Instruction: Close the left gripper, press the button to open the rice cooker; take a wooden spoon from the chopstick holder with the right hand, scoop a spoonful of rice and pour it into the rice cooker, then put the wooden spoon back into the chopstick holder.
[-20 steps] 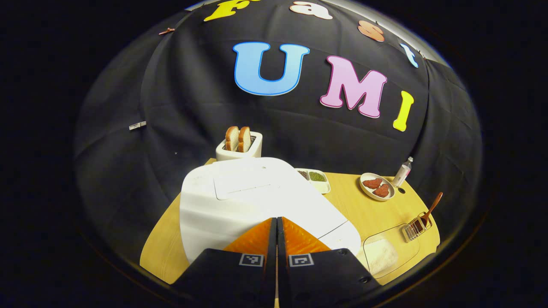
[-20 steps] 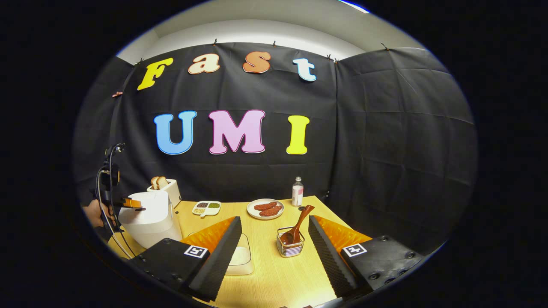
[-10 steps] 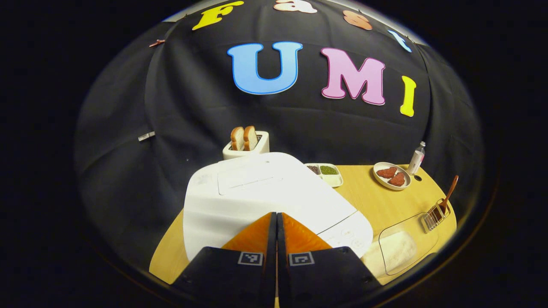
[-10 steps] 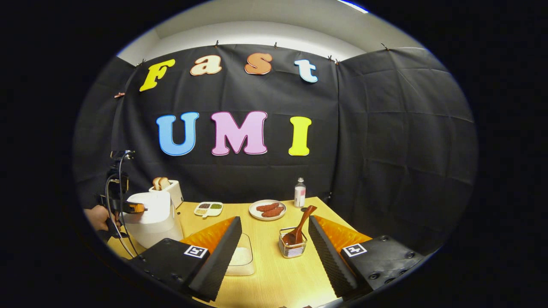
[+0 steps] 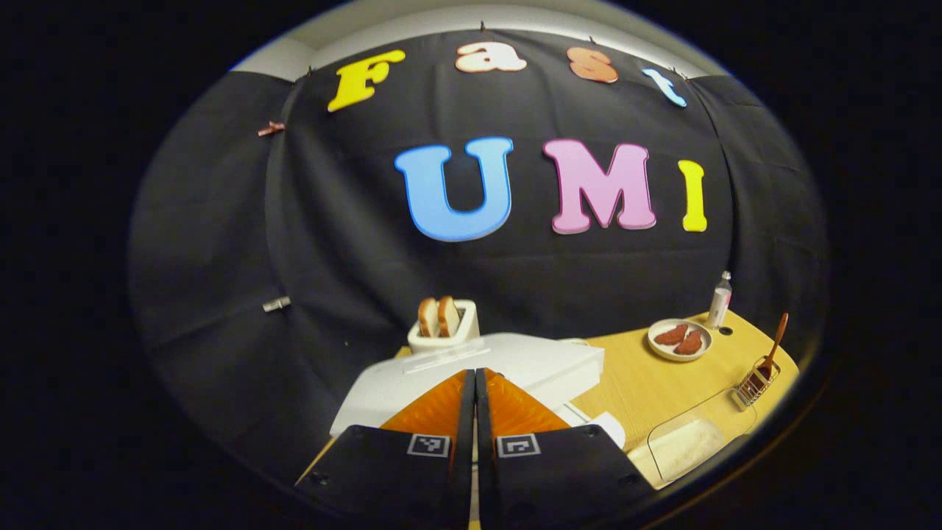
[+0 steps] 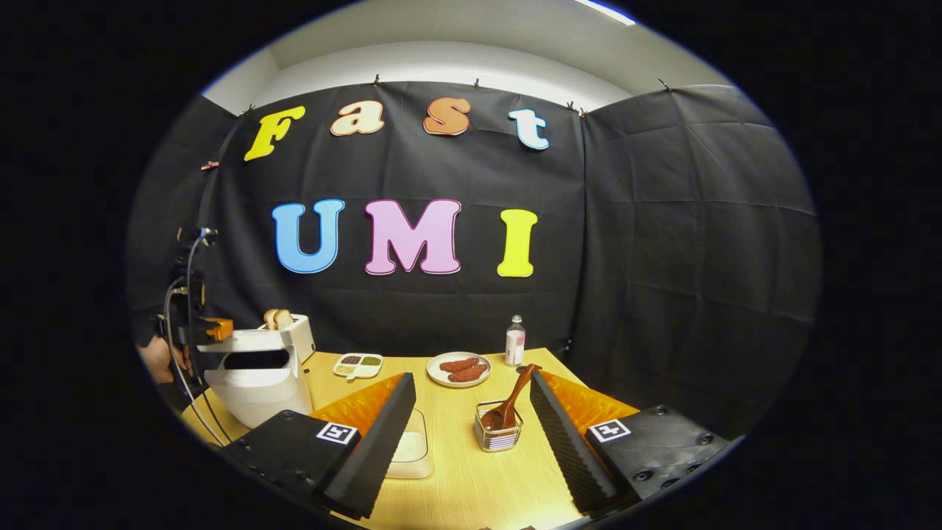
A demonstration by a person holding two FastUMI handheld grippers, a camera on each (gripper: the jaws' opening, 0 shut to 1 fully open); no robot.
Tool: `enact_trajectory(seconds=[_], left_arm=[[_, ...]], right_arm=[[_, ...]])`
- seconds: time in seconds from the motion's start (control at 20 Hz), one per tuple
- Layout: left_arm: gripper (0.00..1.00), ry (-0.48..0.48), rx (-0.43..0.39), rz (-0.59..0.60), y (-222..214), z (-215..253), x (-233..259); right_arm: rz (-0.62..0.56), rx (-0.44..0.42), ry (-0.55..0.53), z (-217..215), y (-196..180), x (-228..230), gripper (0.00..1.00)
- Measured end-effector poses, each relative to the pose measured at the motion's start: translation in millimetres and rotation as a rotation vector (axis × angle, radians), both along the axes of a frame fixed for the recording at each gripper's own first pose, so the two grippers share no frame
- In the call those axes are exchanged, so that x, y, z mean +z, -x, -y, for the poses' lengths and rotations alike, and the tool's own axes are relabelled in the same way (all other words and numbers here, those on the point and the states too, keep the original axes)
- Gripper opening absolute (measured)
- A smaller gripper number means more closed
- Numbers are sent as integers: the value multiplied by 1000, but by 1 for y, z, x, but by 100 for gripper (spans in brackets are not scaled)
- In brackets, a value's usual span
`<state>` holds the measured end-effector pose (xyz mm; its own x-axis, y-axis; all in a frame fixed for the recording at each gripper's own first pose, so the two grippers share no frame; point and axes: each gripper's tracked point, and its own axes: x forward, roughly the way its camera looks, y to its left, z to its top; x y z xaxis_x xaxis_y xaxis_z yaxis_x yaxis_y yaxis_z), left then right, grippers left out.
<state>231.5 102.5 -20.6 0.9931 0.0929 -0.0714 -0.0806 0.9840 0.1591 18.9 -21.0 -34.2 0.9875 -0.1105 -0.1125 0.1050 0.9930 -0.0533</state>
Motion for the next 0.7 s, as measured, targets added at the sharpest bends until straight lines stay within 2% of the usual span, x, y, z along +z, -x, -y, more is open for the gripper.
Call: enact_trajectory(seconds=[0.15,0.25,0.3,0.35,0.45,0.5,0.55,0.6,0.65,0.7], left_arm=[[10,0,-30,37,30,25,24],[12,59,-49,29,53,45,24],[17,89,-51,27,63,53,20],[25,117,-52,31,74,61,15],[31,163,-43,18,90,76,-2],[46,182,-38,8,98,84,-9],[51,195,-29,-2,107,90,-14],[70,202,-18,-9,114,95,-18],[78,205,-7,-8,122,99,-19],[92,203,8,-4,130,102,-18]], right_arm=[[0,44,-22,0,-19,2,98],[-7,73,-22,5,-34,1,98],[-13,83,-33,8,-41,-1,98],[-29,83,-50,13,-47,-5,96],[-72,94,-73,21,-58,-18,98],[-86,99,-75,27,-64,-22,98],[-93,105,-75,32,-70,-24,98],[-99,112,-73,38,-75,-27,98],[-106,118,-71,44,-81,-32,98],[-113,122,-72,51,-86,-35,98]])
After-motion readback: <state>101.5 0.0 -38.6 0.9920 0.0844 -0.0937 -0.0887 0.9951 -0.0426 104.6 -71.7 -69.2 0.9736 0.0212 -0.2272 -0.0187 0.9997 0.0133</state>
